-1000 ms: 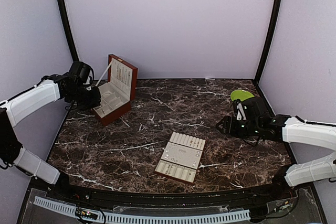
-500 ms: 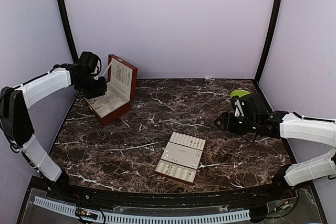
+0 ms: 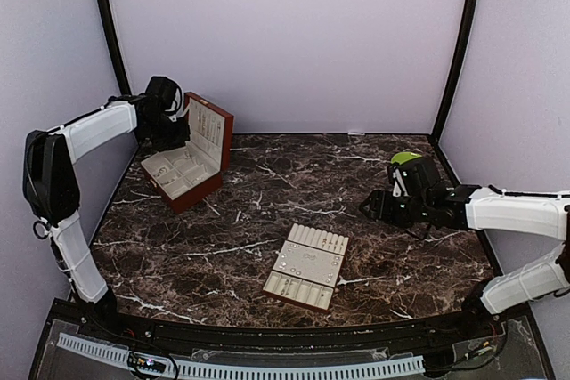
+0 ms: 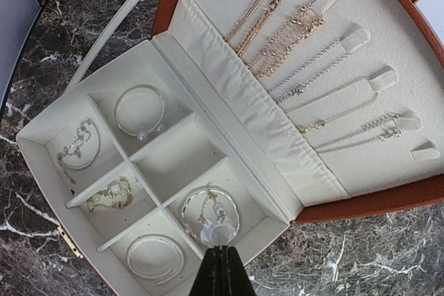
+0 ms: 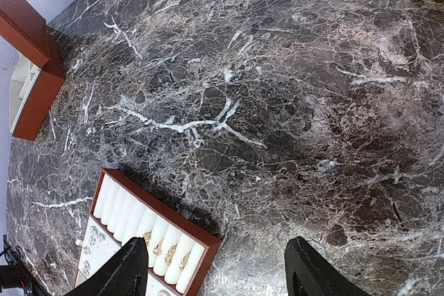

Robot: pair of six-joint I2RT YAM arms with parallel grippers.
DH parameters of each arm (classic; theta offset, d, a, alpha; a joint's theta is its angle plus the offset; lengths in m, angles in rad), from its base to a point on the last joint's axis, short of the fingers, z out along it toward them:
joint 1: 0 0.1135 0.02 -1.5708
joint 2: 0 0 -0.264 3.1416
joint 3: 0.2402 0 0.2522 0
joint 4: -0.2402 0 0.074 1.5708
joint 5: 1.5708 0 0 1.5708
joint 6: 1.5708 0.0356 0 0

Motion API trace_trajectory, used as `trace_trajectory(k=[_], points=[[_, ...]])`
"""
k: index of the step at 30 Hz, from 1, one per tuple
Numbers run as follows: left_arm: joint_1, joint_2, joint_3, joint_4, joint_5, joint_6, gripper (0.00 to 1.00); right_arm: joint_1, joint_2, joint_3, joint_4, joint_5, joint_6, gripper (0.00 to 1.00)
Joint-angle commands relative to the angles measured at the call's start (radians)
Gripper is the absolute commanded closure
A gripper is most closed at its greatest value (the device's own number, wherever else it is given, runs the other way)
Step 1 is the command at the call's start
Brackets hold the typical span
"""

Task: Organize the mixed jewelry

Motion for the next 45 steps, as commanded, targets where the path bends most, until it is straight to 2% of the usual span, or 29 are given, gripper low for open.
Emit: trace_trajectory(k=[1, 14, 25, 29, 31, 33, 36, 39, 45], points=[[0.015, 0.042, 0.063, -0.019, -0.017, 0.03, 1.0, -0.012, 0.02, 0.036, 0.042, -0.005, -0.007, 0.32], [0.039, 0.145, 0.124, -0.013, -0.011, 0.053, 1.0, -0.03, 0.082, 0.067, 0.051, -0.019, -0.018, 0.32], [0.05, 0.178, 0.112, -0.003, -0.012, 0.06, 0.99, -0.039, 0.094, 0.079, 0.052, -0.048, -0.024, 0.32], [0.054, 0.181, 0.107, 0.001, -0.014, 0.061, 0.92, -0.043, 0.088, 0.076, 0.047, -0.047, -0.023, 0.32], [0.054, 0.181, 0.105, 0.004, -0.013, 0.065, 0.82, -0.044, 0.084, 0.074, 0.048, -0.047, -0.022, 0.32], [0.055, 0.181, 0.104, 0.003, -0.014, 0.067, 0.67, -0.044, 0.081, 0.074, 0.046, -0.047, -0.021, 0.32], [0.056, 0.18, 0.103, 0.001, -0.015, 0.071, 0.56, -0.046, 0.075, 0.073, 0.046, -0.045, -0.019, 0.32], [0.056, 0.175, 0.102, -0.001, -0.016, 0.072, 0.5, -0.046, 0.072, 0.073, 0.045, -0.044, -0.019, 0.32], [0.056, 0.155, 0.09, 0.006, -0.022, 0.075, 0.49, -0.048, 0.064, 0.073, 0.045, -0.043, -0.018, 0.32]])
